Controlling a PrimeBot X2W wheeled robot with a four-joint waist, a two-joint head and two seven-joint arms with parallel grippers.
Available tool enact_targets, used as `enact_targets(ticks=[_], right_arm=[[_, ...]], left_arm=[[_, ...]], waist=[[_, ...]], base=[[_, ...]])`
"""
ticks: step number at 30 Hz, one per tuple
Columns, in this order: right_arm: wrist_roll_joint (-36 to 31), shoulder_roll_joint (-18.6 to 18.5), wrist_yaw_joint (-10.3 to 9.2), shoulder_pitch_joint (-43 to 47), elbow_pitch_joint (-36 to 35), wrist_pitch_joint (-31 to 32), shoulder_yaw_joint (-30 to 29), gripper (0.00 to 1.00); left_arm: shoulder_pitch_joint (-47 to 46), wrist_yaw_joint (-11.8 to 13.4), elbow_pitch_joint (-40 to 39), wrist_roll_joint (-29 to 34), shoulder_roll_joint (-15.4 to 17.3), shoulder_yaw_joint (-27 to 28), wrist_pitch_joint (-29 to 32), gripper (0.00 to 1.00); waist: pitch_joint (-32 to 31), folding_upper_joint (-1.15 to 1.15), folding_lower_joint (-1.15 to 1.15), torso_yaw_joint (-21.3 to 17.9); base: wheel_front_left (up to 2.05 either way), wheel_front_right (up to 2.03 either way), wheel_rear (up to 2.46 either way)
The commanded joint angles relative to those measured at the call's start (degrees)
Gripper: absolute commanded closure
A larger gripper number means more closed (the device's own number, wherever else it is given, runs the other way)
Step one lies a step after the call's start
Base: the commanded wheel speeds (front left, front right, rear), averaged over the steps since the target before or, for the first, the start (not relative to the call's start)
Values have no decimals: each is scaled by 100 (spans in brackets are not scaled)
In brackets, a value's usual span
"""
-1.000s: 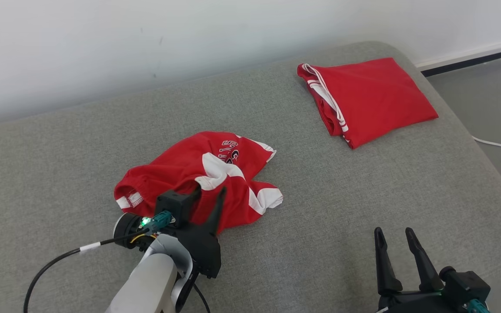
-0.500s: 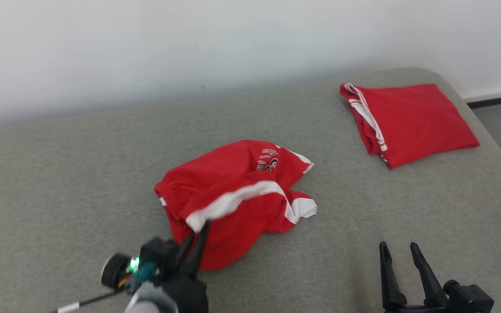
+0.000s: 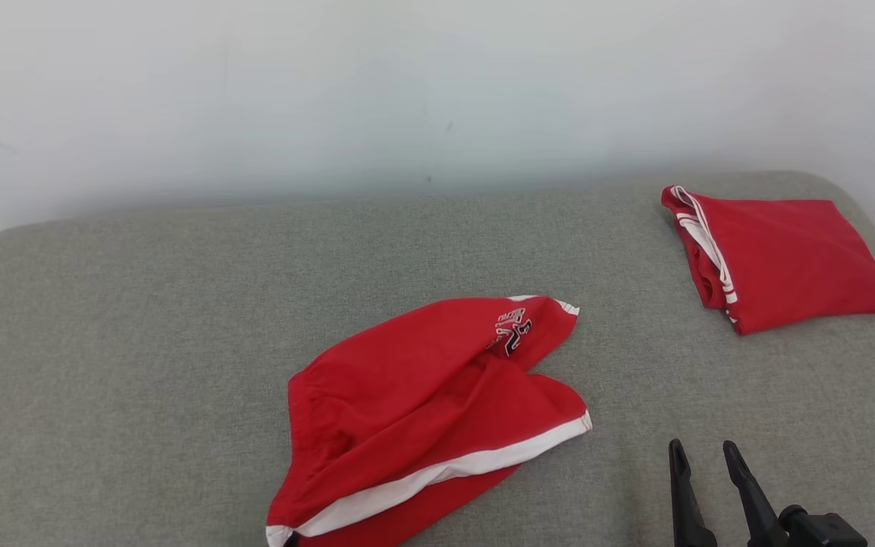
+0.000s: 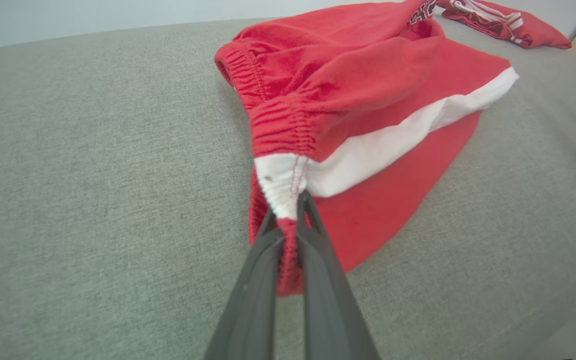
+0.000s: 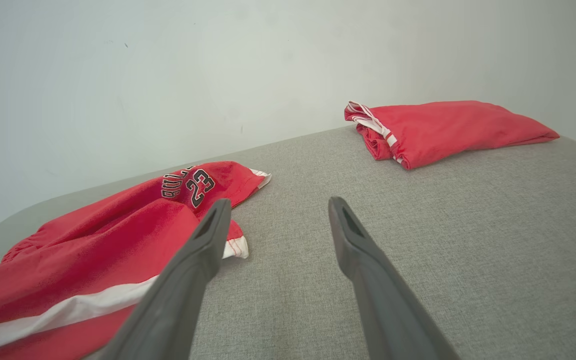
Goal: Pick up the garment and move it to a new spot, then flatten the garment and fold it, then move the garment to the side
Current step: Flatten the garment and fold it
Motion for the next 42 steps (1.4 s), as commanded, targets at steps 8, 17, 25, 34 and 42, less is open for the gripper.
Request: enact_targets(ticks=[8, 17, 25, 34, 42], right_arm=[[-38, 14, -13, 92, 47, 1, -21, 0], [23, 15, -13, 156, 41, 1, -108, 0], [26, 14, -13, 198, 37, 1, -176, 0], [-140, -225, -13, 26, 336, 0, -85, 0], [-164, -663, -13, -561, 1207, 87, 304, 0]], left_arm=[[190, 39, 54, -81, 36, 106, -153, 0], [460, 124, -341, -168, -66, 340, -237, 0], [751, 304, -1248, -108, -100, 900, -246, 0], [894, 335, -1517, 198, -380, 1276, -248, 0], [745, 329, -1586, 514, -569, 1520, -249, 0]], waist=[[-70, 1, 1, 115], [-146, 1, 1, 328], [-197, 1, 1, 534], [-233, 1, 1, 546], [-157, 1, 1, 711]], base=[[0, 0, 0], [0, 0, 0], [0, 0, 0], [0, 0, 0], [0, 0, 0]])
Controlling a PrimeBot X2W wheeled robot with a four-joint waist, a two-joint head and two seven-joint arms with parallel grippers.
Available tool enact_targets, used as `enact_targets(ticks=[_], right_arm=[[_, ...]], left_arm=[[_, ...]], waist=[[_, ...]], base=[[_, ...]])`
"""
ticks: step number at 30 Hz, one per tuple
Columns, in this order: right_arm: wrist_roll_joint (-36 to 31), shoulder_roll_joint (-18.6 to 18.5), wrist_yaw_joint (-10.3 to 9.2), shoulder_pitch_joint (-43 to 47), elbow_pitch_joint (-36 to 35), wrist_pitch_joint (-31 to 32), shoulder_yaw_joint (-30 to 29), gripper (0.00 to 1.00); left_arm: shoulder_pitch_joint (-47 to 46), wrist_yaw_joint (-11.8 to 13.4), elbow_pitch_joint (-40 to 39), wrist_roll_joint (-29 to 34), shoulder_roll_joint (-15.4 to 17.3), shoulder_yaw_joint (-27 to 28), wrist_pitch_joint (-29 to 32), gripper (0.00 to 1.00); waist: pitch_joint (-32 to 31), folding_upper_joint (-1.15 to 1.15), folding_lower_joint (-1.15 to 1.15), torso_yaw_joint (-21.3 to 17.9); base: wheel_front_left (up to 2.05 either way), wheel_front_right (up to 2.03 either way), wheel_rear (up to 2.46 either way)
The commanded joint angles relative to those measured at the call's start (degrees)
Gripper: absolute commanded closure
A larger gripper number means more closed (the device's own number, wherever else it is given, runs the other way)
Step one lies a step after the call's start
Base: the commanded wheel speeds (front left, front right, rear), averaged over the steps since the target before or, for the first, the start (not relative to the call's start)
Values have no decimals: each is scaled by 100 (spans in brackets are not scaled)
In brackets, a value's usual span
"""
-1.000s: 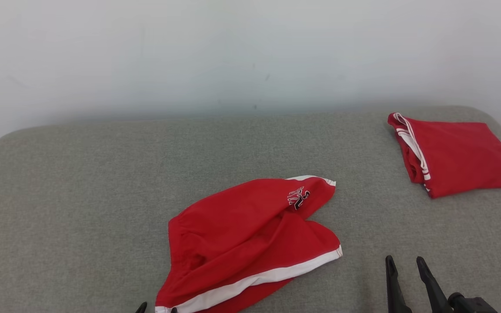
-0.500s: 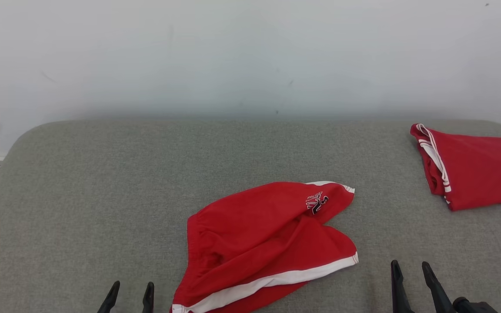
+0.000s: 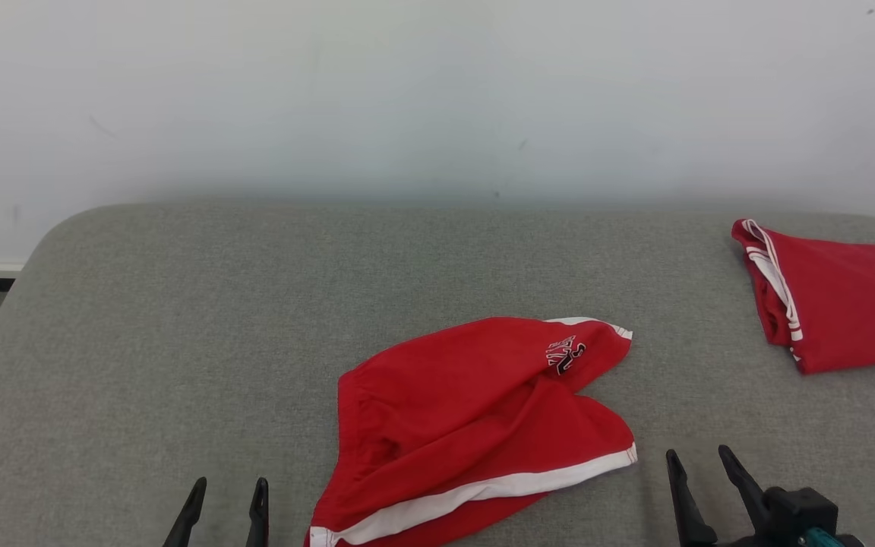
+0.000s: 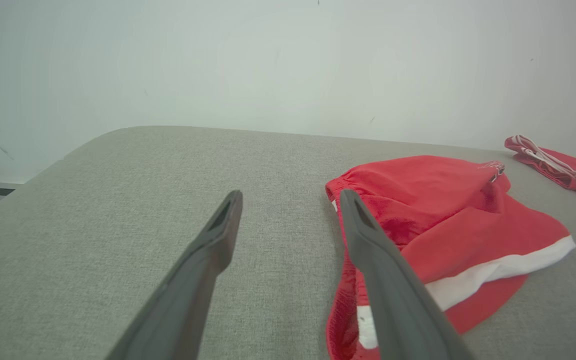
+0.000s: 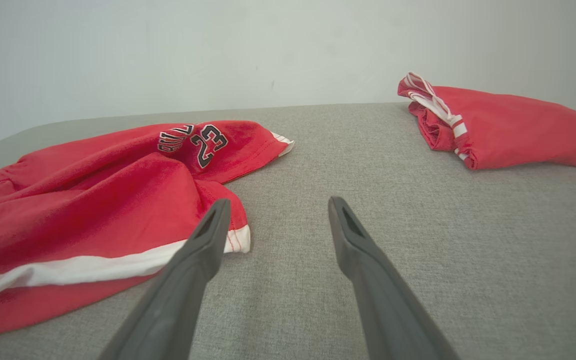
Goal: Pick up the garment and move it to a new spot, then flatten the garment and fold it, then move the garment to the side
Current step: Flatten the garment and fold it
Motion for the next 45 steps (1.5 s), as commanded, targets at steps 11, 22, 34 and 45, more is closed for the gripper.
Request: enact_targets(ticks=[11, 22, 34, 45], right_arm=[[294, -431, -13, -1241, 1726, 220, 737, 0], [823, -401, -13, -1760, 2858, 140, 1326, 100], [1169, -848, -13, -1201, 2136, -70, 923, 100], [1194, -797, -13, -174, 700, 142, 372, 0]], left_arm=[[-225, -93, 12, 447, -214, 256, -17, 0], [-360, -275, 164, 584, -400, 467, -18, 0], [-90, -379, 229, 706, -665, 706, -17, 0], [-72, -488, 285, 834, -844, 792, -17, 0]], waist=[[246, 0, 0, 470], [360, 0, 0, 612], [131, 0, 0, 59], [162, 0, 0, -263]], base=[[0, 0, 0], [0, 0, 0], [0, 0, 0], [0, 0, 0]])
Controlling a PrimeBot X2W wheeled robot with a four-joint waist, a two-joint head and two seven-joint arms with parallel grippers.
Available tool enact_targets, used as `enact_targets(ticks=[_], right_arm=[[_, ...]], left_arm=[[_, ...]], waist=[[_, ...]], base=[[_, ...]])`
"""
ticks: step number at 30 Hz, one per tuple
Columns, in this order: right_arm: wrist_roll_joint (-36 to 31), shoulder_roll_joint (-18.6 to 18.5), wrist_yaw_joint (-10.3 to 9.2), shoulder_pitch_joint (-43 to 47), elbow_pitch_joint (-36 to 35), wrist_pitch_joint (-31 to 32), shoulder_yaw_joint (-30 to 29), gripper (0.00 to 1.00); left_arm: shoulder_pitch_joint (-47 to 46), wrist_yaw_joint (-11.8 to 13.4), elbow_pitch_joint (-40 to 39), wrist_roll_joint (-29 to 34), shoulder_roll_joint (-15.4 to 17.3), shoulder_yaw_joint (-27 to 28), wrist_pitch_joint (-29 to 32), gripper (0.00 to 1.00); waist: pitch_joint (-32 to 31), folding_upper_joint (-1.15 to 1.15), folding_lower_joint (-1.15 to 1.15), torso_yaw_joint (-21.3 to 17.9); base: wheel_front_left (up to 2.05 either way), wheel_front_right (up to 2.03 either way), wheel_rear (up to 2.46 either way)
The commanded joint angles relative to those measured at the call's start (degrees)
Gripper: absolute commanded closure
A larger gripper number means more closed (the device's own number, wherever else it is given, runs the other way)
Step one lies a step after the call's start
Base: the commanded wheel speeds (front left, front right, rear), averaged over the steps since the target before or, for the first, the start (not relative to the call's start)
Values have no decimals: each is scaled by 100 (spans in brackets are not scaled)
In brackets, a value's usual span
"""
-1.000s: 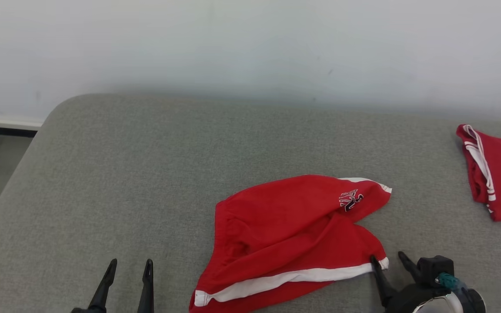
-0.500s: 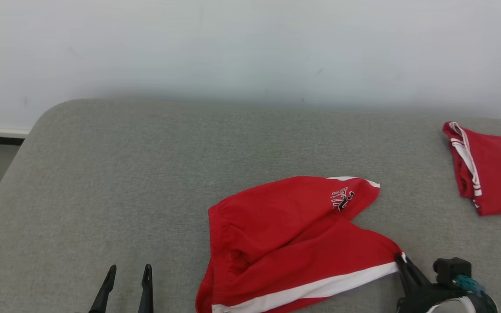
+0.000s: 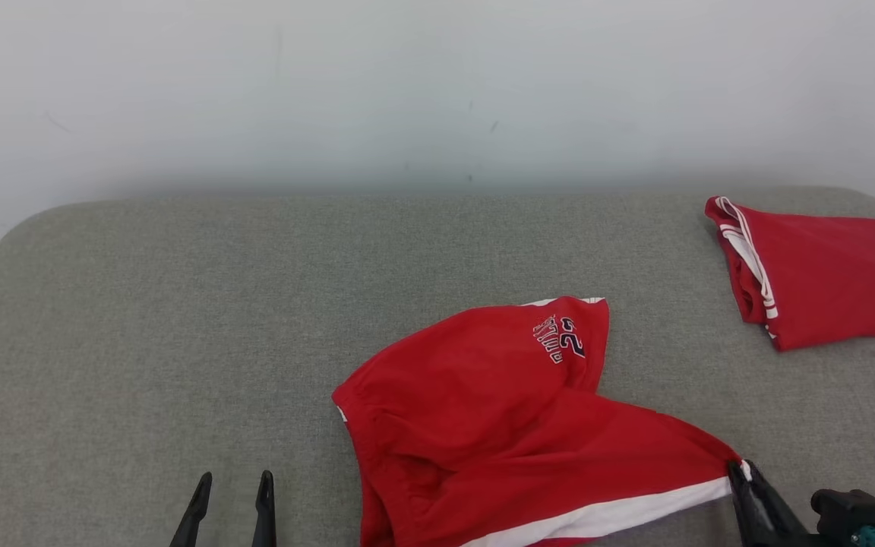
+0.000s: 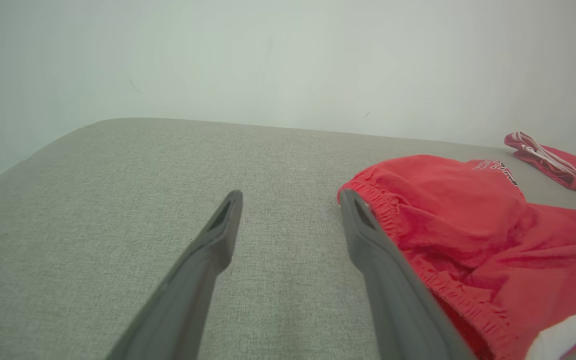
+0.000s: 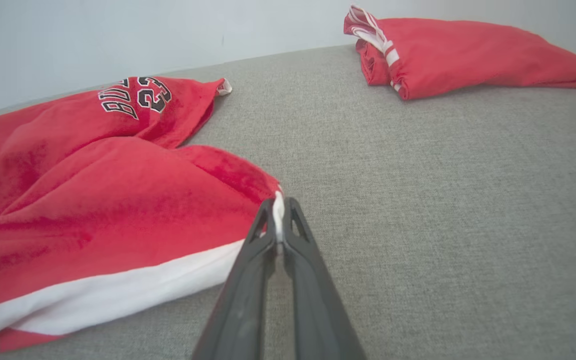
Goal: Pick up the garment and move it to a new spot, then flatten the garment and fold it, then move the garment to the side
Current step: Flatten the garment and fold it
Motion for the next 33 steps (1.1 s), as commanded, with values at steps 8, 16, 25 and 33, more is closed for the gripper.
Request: enact_targets(ticks=[8, 16, 25, 33], right_arm=[[-338, 166, -13, 348, -440, -130, -342, 0], [-406, 201, -13, 633, -479, 24, -339, 0], [-473, 134, -13, 636, -314, 162, -340, 0], [-507, 34, -13, 155, 82, 206, -38, 0]], left_arm=[[53, -140, 81, 169, -16, -66, -17, 0], [346, -263, 287, 240, 123, -752, -17, 0], [440, -281, 667, -7, 190, -1762, -17, 0], [-12, -284, 1172, -188, 116, -2219, -17, 0]], waist=[[-161, 0, 0, -12], [-235, 0, 0, -53], [-202, 0, 0, -78], [-111, 0, 0, -182]], base=[[0, 0, 0], [0, 0, 0], [0, 0, 0], [0, 0, 0]])
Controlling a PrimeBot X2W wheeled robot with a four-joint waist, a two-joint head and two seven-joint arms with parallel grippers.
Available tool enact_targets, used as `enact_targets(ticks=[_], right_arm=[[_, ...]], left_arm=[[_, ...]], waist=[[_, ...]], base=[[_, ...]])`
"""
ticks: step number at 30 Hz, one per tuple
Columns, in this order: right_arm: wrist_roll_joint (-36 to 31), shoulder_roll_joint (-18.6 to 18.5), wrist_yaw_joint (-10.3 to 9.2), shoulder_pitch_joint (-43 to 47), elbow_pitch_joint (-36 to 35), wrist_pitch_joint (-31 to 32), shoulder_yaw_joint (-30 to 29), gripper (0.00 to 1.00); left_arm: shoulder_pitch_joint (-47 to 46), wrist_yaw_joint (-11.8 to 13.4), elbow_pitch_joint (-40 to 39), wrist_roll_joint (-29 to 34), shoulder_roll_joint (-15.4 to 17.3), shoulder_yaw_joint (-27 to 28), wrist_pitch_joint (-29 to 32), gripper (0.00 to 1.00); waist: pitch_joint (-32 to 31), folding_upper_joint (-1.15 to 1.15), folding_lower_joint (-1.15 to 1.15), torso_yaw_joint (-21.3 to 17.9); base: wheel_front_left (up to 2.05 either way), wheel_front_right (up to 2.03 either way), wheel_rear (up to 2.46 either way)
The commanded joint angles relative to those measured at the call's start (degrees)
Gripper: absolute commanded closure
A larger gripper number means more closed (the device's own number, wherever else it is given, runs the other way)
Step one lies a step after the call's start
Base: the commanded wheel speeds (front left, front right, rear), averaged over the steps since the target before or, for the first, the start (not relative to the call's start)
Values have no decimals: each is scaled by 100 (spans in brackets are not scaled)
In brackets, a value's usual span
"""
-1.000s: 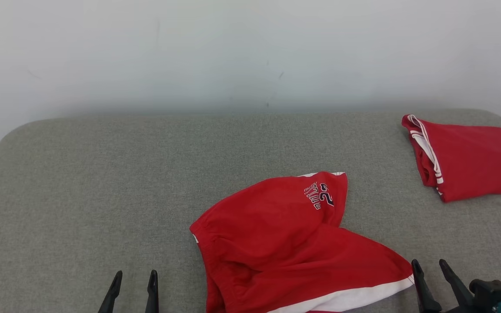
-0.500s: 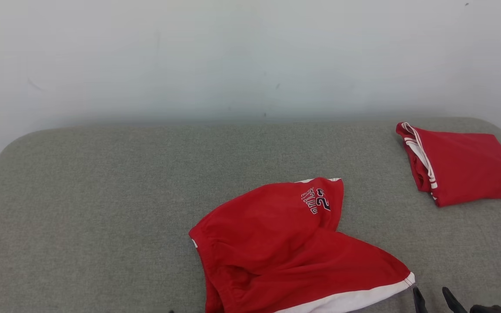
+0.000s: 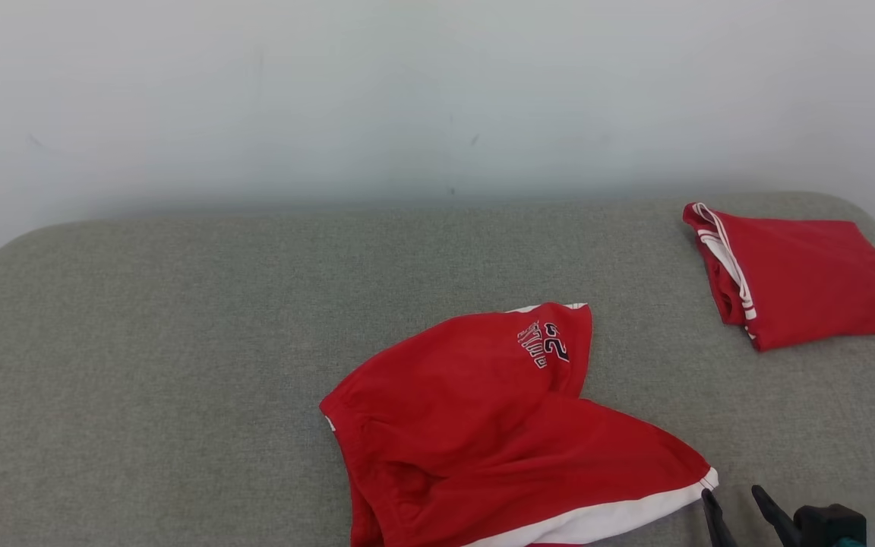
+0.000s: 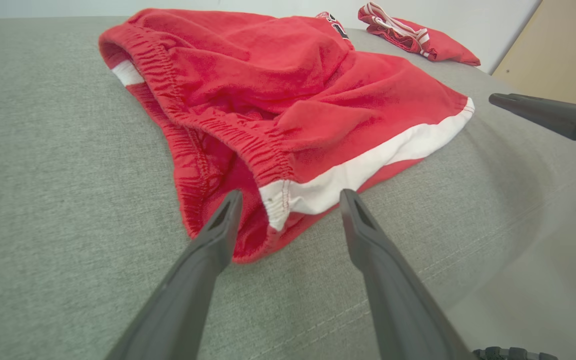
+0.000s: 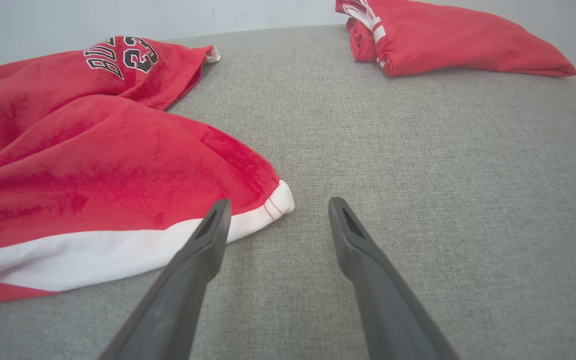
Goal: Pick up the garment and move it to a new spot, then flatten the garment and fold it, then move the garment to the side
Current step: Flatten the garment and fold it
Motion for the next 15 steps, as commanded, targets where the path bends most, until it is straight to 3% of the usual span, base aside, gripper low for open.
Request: enact_targets(ticks=[1, 14, 15], right_arm=[[-13, -46, -13, -72, 62, 3, 35, 0], [178, -106, -13, -997, 1242, -103, 671, 0], [205, -101, -13, -1062, 1349, -113, 705, 0]], left_arm=[[-86, -5, 53, -12, -18, -43, -17, 0], [-737, -5, 711, -324, 2, -505, -17, 0], [-790, -4, 773, -401, -10, -536, -17, 15]], waist=[[30, 0, 0, -27], [212, 0, 0, 2], [225, 0, 0, 13]], base=[[0, 0, 0], [0, 0, 0], [0, 0, 0]])
